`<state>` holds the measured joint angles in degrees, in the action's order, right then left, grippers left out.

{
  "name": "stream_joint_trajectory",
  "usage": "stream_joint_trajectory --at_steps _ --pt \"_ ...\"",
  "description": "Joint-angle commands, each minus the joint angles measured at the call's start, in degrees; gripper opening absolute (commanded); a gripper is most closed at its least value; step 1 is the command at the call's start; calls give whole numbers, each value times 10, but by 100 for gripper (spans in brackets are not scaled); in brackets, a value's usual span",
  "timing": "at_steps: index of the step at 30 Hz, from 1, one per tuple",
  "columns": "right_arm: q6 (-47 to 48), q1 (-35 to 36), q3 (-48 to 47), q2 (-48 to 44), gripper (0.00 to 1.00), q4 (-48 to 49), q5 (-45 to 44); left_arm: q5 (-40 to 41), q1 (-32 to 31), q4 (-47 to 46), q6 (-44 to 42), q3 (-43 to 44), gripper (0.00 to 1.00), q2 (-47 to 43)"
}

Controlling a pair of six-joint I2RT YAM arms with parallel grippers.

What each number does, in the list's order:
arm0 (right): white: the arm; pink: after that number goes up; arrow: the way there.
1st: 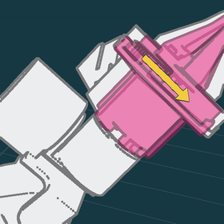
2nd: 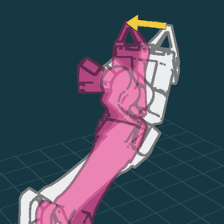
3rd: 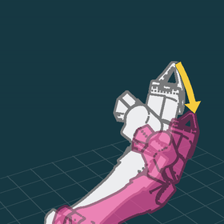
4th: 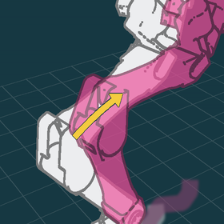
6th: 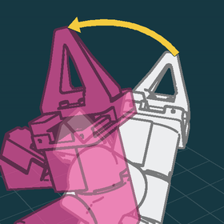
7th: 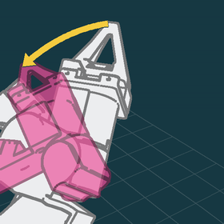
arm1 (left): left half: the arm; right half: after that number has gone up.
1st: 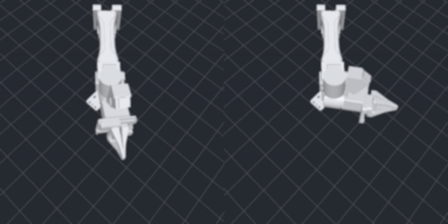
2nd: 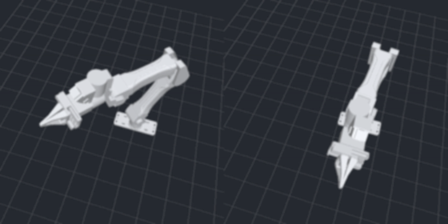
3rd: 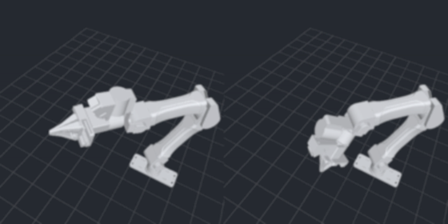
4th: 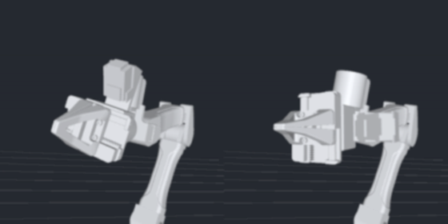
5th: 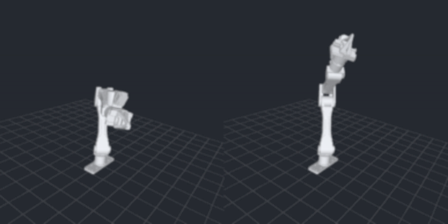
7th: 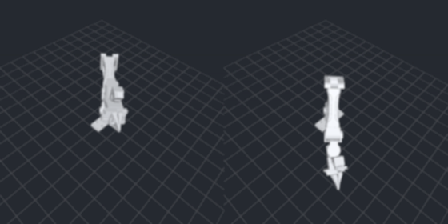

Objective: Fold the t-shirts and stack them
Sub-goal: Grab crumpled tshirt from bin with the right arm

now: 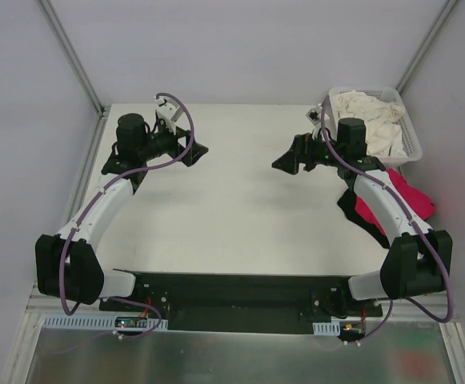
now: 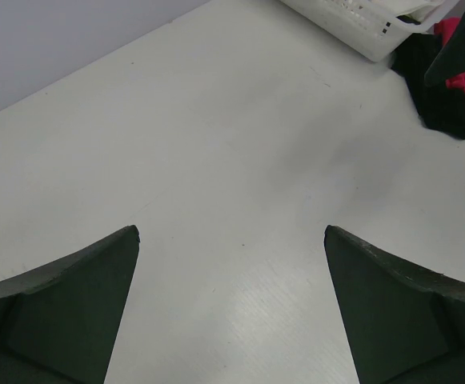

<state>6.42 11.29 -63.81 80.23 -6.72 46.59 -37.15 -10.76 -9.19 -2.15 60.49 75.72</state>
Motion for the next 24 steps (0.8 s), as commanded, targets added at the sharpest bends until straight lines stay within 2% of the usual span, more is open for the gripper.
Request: stream_joint_trajectory --at_steps 1,16,19,24 --pt "4 1 4 -10 96 32 30 -20 5 -27 -7 3 99 -10" --pt "23 2 14 -29 96 62 23 -17 5 -27 -7 2 99 -9" --pt "30 5 12 -61 96 87 -38 -16 5 -27 -7 2 99 -9" --pt "55 15 14 -159 96 166 -207 -16 5 -28 -5 4 99 -8"
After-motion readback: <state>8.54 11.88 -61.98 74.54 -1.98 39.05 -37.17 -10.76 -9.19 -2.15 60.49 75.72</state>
